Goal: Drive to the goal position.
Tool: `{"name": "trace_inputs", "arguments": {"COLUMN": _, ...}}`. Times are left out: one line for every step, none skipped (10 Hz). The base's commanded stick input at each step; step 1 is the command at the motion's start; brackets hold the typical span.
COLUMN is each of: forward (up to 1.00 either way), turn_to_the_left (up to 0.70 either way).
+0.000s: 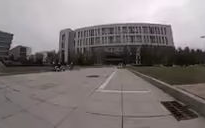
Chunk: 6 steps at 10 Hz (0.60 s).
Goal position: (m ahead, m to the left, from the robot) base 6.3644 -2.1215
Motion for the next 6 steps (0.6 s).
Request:
{"name": "trace_inputs", "arguments": {"forward": 0.70, "turn_to_the_left": 0.00}}
{"name": "trace_inputs", "arguments": {"forward": 0.70, "turn_to_the_left": 0.00}}
{"name": "trace_inputs", "arguments": {"forward": 0.70, "turn_to_the_left": 0.00}}
{"name": "trace_inputs", "arguments": {"forward": 0.70, "turn_to_the_left": 0.00}}
{"name": "trace_inputs", "arguments": {"forward": 0.70, "turn_to_the_left": 0.00}}
{"name": "trace_inputs", "arguments": {"forward": 0.70, "turn_to_the_left": 0.00}}
